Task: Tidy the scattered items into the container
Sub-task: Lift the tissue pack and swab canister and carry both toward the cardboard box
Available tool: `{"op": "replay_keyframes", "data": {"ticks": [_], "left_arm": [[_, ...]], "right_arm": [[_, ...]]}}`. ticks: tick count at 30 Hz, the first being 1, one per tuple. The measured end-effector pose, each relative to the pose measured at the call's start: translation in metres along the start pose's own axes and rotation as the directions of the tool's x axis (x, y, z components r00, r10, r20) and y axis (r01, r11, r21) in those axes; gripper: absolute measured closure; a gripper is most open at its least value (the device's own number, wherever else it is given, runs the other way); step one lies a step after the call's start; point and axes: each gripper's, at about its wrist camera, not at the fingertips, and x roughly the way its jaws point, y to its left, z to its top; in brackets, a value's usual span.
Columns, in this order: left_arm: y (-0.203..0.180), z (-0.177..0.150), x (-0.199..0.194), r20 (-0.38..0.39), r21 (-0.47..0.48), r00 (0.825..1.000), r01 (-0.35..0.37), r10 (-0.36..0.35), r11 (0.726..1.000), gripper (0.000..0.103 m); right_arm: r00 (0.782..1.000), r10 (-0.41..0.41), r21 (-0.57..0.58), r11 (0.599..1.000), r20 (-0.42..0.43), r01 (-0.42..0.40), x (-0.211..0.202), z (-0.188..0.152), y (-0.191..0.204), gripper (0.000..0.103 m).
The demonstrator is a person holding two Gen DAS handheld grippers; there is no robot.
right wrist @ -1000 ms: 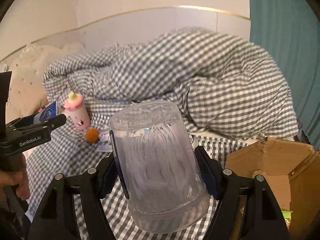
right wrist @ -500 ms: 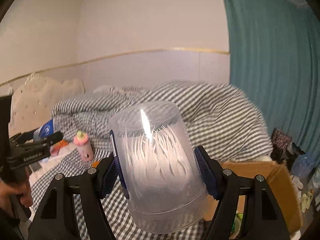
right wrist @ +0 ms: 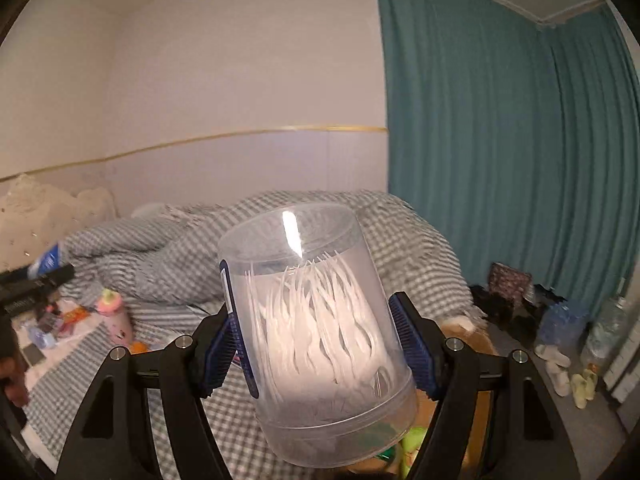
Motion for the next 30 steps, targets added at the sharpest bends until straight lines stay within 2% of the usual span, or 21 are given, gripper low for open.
{"op": "replay_keyframes", "data": {"ticks": [5, 9, 14, 18, 23, 30], "left_arm": [[-0.025, 0.001, 0.004, -0.006, 0.012, 0.998, 0.06, -0.06, 0.998, 0.015], [-0.047, 0.002, 0.009, -0.015, 0.013, 0.994, 0.113, -0.112, 0.994, 0.015], [-0.078, -0.001, 0.015, -0.032, 0.023, 0.985, 0.172, -0.171, 0.985, 0.015], [-0.111, -0.011, 0.027, -0.069, 0.039, 0.968, 0.246, -0.243, 0.969, 0.015], [-0.158, -0.021, 0.047, -0.132, 0.069, 0.946, 0.307, -0.297, 0.949, 0.015], [-0.211, -0.029, 0.063, -0.173, 0.101, 0.904, 0.411, -0.39, 0.906, 0.015]], "right_arm": [[0.992, -0.107, -0.018, 0.994, -0.062, 0.107, 0.007, -0.015, -0.031, 0.032], [0.973, -0.204, -0.04, 0.979, -0.111, 0.201, 0.011, -0.031, -0.061, 0.032], [0.95, -0.266, -0.032, 0.964, -0.164, 0.265, 0.01, -0.046, -0.097, 0.032], [0.934, -0.3, -0.036, 0.953, -0.195, 0.299, 0.008, -0.056, -0.119, 0.032], [0.91, -0.347, -0.043, 0.937, -0.228, 0.346, 0.003, -0.066, -0.144, 0.032], [0.901, -0.354, -0.019, 0.932, -0.252, 0.361, 0.0, -0.073, -0.167, 0.032]]}}
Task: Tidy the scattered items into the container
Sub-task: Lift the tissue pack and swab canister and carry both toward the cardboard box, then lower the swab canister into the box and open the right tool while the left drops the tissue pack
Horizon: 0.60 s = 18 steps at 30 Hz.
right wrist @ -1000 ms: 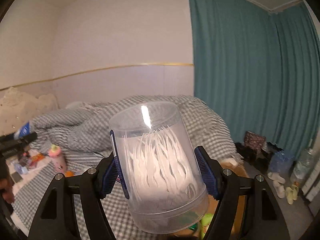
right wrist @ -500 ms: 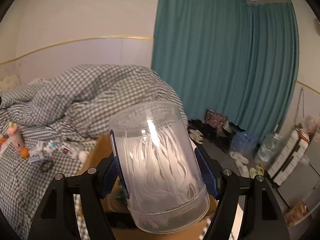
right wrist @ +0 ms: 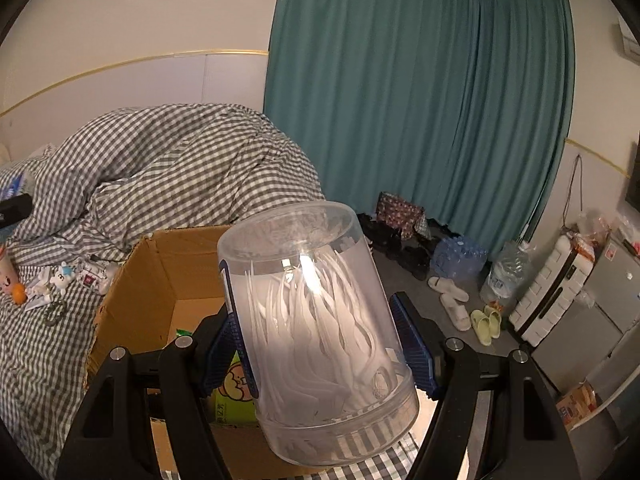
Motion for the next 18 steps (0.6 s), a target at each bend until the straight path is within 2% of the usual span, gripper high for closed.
{"op": "replay_keyframes", "data": {"ticks": [6, 9, 11, 16, 17, 18], "left_arm": [[-0.029, -0.004, 0.023, -0.034, 0.048, 0.998, 0.051, -0.05, 0.998, 0.015], [-0.04, -0.006, 0.028, -0.046, 0.066, 0.997, 0.065, -0.062, 0.996, 0.015], [-0.044, -0.007, 0.031, -0.059, 0.077, 0.996, 0.076, -0.072, 0.994, 0.015], [-0.051, -0.013, 0.045, -0.099, 0.093, 0.991, 0.098, -0.089, 0.991, 0.015], [-0.053, -0.013, 0.048, -0.107, 0.093, 0.99, 0.102, -0.092, 0.99, 0.015], [-0.054, -0.015, 0.051, -0.117, 0.094, 0.989, 0.105, -0.094, 0.99, 0.015]], "right_arm": [[0.993, 0.082, -0.043, 0.995, -0.088, -0.086, 0.023, 0.0, 0.014, 0.032], [0.979, 0.117, -0.074, 0.989, -0.165, -0.13, 0.042, -0.003, 0.029, 0.032], [0.963, 0.127, -0.104, 0.982, -0.239, -0.155, 0.058, -0.005, 0.039, 0.032], [0.923, 0.109, -0.169, 0.969, -0.369, -0.182, 0.08, -0.02, 0.052, 0.03], [0.923, 0.097, -0.179, 0.968, -0.373, -0.174, 0.081, -0.022, 0.052, 0.028], [0.926, 0.072, -0.195, 0.969, -0.369, -0.153, 0.081, -0.023, 0.052, 0.019]]}}
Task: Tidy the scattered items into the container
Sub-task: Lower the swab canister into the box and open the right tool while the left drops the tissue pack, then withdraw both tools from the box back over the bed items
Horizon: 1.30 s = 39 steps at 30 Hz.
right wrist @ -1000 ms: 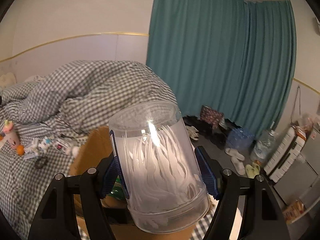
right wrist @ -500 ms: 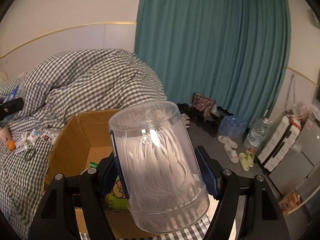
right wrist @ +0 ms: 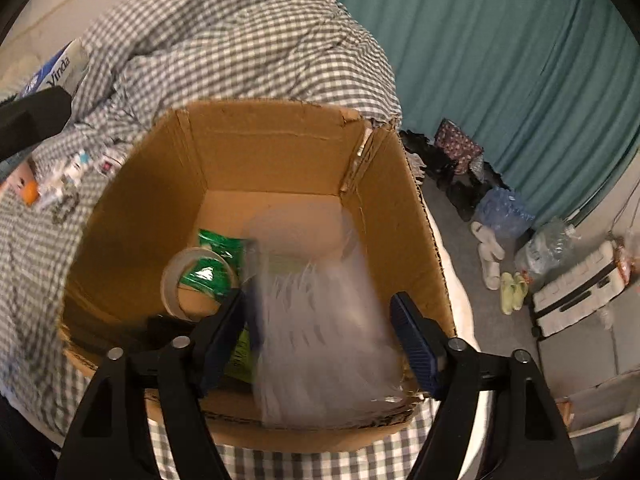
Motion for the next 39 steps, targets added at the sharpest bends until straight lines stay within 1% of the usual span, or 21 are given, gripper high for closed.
{"op": "replay_keyframes", "data": {"ticks": [1, 4, 6, 8, 10, 13, 15, 17, 20, 22, 23, 25, 27, 28, 30, 31, 32, 33, 34, 37, 39], "left_arm": [[-0.001, 0.0, 0.002, -0.007, -0.001, 1.0, 0.004, -0.004, 1.0, 0.015], [-0.001, -0.003, 0.011, -0.027, -0.008, 1.0, 0.003, -0.003, 1.0, 0.015], [-0.003, -0.004, 0.018, -0.04, -0.012, 0.999, 0.006, -0.006, 1.0, 0.015], [-0.005, -0.006, 0.025, -0.054, -0.008, 0.999, 0.006, -0.006, 1.0, 0.015], [-0.007, -0.007, 0.032, -0.067, -0.004, 0.998, 0.009, -0.01, 1.0, 0.015], [-0.013, -0.012, 0.042, -0.095, -0.001, 0.995, 0.022, -0.022, 1.0, 0.015], [-0.018, -0.016, 0.05, -0.126, 0.009, 0.992, 0.028, -0.027, 1.0, 0.015], [-0.021, -0.019, 0.058, -0.156, 0.013, 0.987, 0.031, -0.028, 0.999, 0.015], [-0.025, -0.024, 0.073, -0.232, 0.006, 0.972, 0.042, -0.039, 0.999, 0.015], [-0.028, -0.027, 0.087, -0.3, 0.006, 0.953, 0.044, -0.04, 0.999, 0.015], [-0.029, -0.029, 0.091, -0.319, 0.008, 0.947, 0.043, -0.038, 0.999, 0.014], [-0.031, -0.033, 0.1, -0.36, 0.019, 0.933, 0.031, -0.022, 0.999, 0.012], [-0.033, -0.037, 0.108, -0.41, 0.018, 0.912, 0.04, -0.029, 0.999, 0.004], [-0.033, -0.039, 0.11, -0.423, 0.014, 0.906, 0.043, -0.034, 0.999, 0.004], [-0.034, -0.04, 0.111, -0.428, 0.017, 0.903, 0.039, -0.028, 0.999, 0.0], [-0.034, -0.04, 0.111, -0.429, 0.015, 0.903, 0.044, -0.033, 0.999, 0.0], [-0.034, -0.04, 0.11, -0.433, 0.014, 0.901, 0.046, -0.035, 0.999, 0.0], [-0.034, -0.039, 0.108, -0.425, 0.014, 0.905, 0.035, -0.026, 0.999, 0.0], [-0.035, -0.036, 0.105, -0.406, 0.014, 0.914, 0.027, -0.019, 1.0, 0.0], [-0.026, -0.027, 0.084, -0.291, -0.006, 0.957, -0.015, 0.012, 1.0, 0.0], [-0.015, -0.021, 0.071, -0.225, -0.038, 0.974, -0.04, 0.03, 0.998, 0.0]], "right_arm": [[1.0, -0.025, -0.003, 1.0, 0.011, 0.025, -0.002, 0.0, -0.001, 0.013], [0.993, -0.08, -0.003, 0.997, 0.086, 0.081, -0.017, -0.004, -0.006, 0.009], [0.979, -0.118, 0.016, 0.993, 0.163, 0.117, -0.031, -0.007, -0.013, 0.009], [0.952, -0.159, 0.057, 0.987, 0.261, 0.149, -0.05, -0.011, -0.021, 0.008], [0.924, -0.178, 0.102, 0.983, 0.339, 0.152, -0.065, -0.015, -0.029, 0.005], [0.87, -0.183, 0.171, 0.978, 0.459, 0.115, -0.089, -0.024, -0.042, 0.0], [0.843, -0.178, 0.191, 0.977, 0.507, 0.091, -0.102, -0.023, -0.046, 0.0], [0.824, -0.18, 0.206, 0.975, 0.538, 0.079, -0.111, -0.027, -0.05, 0.0], [0.807, -0.192, 0.218, 0.973, 0.559, 0.08, -0.119, -0.027, -0.054, 0.0], [0.793, -0.2, 0.228, 0.97, 0.575, 0.08, -0.124, -0.03, -0.057, 0.0], [0.787, -0.203, 0.232, 0.97, 0.582, 0.078, -0.125, -0.029, -0.057, 0.0], [0.766, -0.212, 0.248, 0.966, 0.607, 0.071, -0.132, -0.033, -0.06, 0.0], [0.748, -0.22, 0.26, 0.963, 0.626, 0.065, -0.136, -0.033, -0.059, 0.0], [0.734, -0.228, 0.27, 0.961, 0.639, 0.063, -0.14, -0.035, -0.059, 0.0], [0.71, -0.237, 0.283, 0.958, 0.664, 0.054, -0.147, -0.042, -0.063, 0.0], [0.698, -0.24, 0.291, 0.956, 0.675, 0.047, -0.151, -0.043, -0.064, 0.0], [0.694, -0.24, 0.294, 0.955, 0.679, 0.042, -0.152, -0.043, -0.065, 0.0], [0.694, -0.238, 0.295, 0.955, 0.68, 0.038, -0.152, -0.043, -0.065, 0.0], [0.698, -0.234, 0.293, 0.955, 0.677, 0.035, -0.152, -0.042, -0.065, 0.0], [0.715, -0.218, 0.277, 0.96, 0.665, 0.036, -0.148, -0.037, -0.063, 0.0], [0.723, -0.207, 0.264, 0.964, 0.659, 0.035, -0.145, -0.036, -0.058, 0.0]]}}
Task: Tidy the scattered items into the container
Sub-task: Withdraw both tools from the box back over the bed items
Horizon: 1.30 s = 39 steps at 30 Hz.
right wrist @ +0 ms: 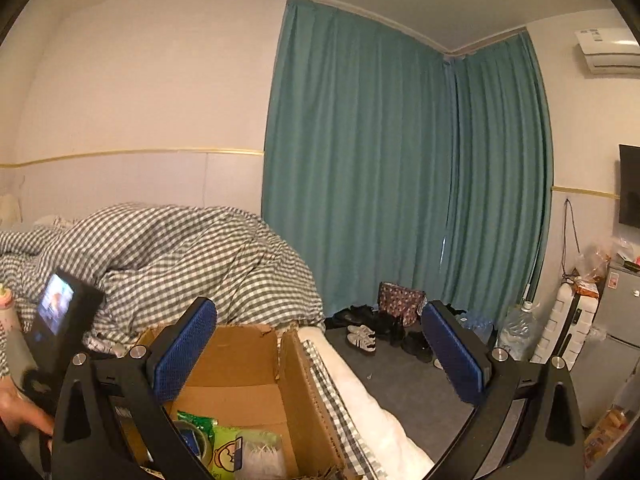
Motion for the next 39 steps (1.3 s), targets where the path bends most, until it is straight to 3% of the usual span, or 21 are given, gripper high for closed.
{"op": "replay_keyframes", "data": {"ticks": [6, 12, 23, 29, 39], "left_arm": [[0.043, 0.008, -0.041, 0.161, -0.101, 0.984, -0.065, 0.081, 0.993, 0.0], [0.091, 0.003, -0.088, 0.271, -0.177, 0.944, -0.144, 0.189, 0.974, 0.0], [0.184, -0.035, -0.14, 0.29, -0.273, 0.896, -0.259, 0.336, 0.927, 0.0], [0.239, -0.064, -0.166, 0.272, -0.336, 0.866, -0.324, 0.42, 0.885, 0.0], [0.311, -0.102, -0.204, 0.241, -0.439, 0.829, -0.37, 0.504, 0.819, 0.0]], "right_arm": [[0.999, 0.043, -0.018, 0.999, -0.032, -0.043, 0.007, 0.001, 0.025, 0.0], [0.993, 0.1, -0.038, 0.994, -0.058, -0.102, 0.018, 0.008, 0.065, 0.0], [0.966, 0.234, -0.088, 0.966, -0.111, -0.244, 0.029, 0.007, 0.169, 0.0], [0.941, 0.314, -0.111, 0.938, -0.126, -0.328, 0.027, 0.006, 0.223, 0.0], [0.898, 0.412, -0.135, 0.892, -0.152, -0.432, 0.026, 0.006, 0.296, 0.0]]}}
